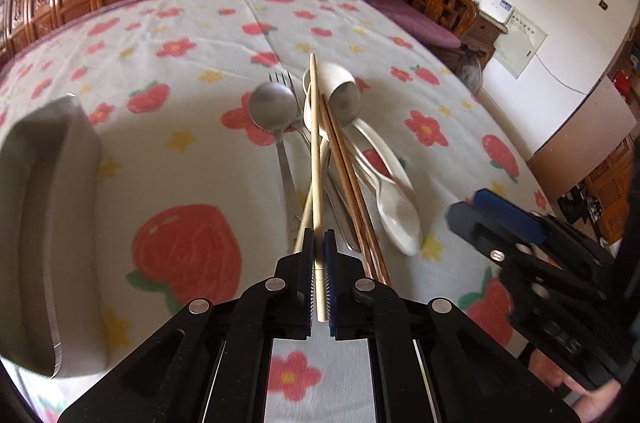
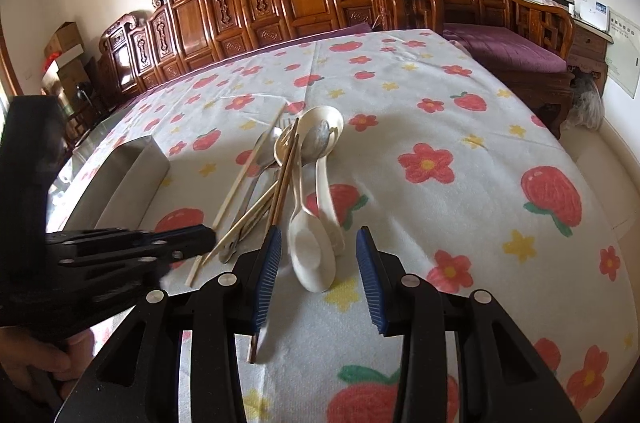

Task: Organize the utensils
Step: 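Lift the chopstick with the left tool while the right tool grasps another chopstick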

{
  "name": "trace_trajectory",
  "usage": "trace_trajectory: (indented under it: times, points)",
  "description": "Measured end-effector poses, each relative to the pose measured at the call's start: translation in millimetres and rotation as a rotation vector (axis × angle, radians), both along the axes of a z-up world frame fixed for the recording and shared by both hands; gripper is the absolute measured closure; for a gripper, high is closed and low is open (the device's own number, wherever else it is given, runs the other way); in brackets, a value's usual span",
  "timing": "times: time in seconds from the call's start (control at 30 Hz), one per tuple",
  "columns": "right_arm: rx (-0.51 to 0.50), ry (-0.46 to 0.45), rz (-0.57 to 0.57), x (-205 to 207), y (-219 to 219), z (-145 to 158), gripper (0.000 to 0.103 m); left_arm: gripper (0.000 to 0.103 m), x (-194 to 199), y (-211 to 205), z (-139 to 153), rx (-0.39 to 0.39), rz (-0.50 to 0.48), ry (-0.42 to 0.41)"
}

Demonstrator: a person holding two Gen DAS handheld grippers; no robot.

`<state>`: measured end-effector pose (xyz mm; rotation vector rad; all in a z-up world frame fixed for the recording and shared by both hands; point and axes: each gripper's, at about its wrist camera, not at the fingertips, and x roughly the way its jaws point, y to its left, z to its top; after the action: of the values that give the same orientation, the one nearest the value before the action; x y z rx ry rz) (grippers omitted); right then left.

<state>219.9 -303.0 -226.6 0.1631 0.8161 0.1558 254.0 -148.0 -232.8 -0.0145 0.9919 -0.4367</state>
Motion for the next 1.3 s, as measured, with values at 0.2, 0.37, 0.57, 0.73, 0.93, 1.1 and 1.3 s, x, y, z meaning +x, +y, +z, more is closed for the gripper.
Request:
trace_trajectory:
  times: [0.2,0.37,0.57,0.73,0.93,1.1,1.3]
  points:
    - [0.001,0.031,0.034,0,11,-7,0.064,0.099,-23,22,20,-0.003,0.021,-0.048]
    - [-0.011,0.057,0.061,-4,21,-13,0.066,0.099,-39,37,32,0.011,0.037,-0.086]
    - [-0.052,0.093,0.095,-8,36,-22,0.066,0.099,-58,55,47,0.028,0.062,-0.111]
    - [-0.055,0.119,0.119,-13,42,-27,0.066,0.099,-68,63,57,0.035,0.076,-0.125]
    - [-0.104,0.154,0.141,-17,50,-37,0.07,0.099,-74,69,64,0.037,0.09,-0.137]
    - [-0.16,0.152,0.149,-18,54,-38,0.072,0.099,-76,72,67,0.04,0.097,-0.14]
    - [-0.17,0.156,0.123,-19,48,-37,0.081,0.099,-78,73,70,0.048,0.099,-0.148]
